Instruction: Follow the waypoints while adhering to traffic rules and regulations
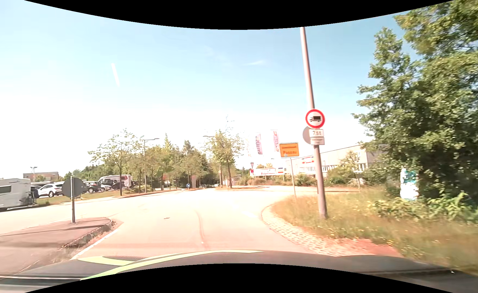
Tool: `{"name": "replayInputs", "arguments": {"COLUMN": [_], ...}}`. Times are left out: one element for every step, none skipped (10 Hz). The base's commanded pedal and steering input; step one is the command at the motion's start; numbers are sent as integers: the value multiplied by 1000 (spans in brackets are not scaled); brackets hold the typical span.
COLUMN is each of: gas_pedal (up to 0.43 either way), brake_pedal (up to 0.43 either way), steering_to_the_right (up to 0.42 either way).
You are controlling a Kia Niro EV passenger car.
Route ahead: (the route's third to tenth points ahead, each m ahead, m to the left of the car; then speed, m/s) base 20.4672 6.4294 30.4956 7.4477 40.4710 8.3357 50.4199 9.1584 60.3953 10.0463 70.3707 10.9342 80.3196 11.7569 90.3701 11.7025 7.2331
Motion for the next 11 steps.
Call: {"name": "replayInputs", "arguments": {"gas_pedal": [248,248,248,248,248,248,248,248,248,248,248], "brake_pedal": [0,0,0,0,0,0,0,0,0,0,0], "steering_to_the_right": [-205,-183,-156,-124,-99,-64,-37,-19,-11,-10,-8]}}
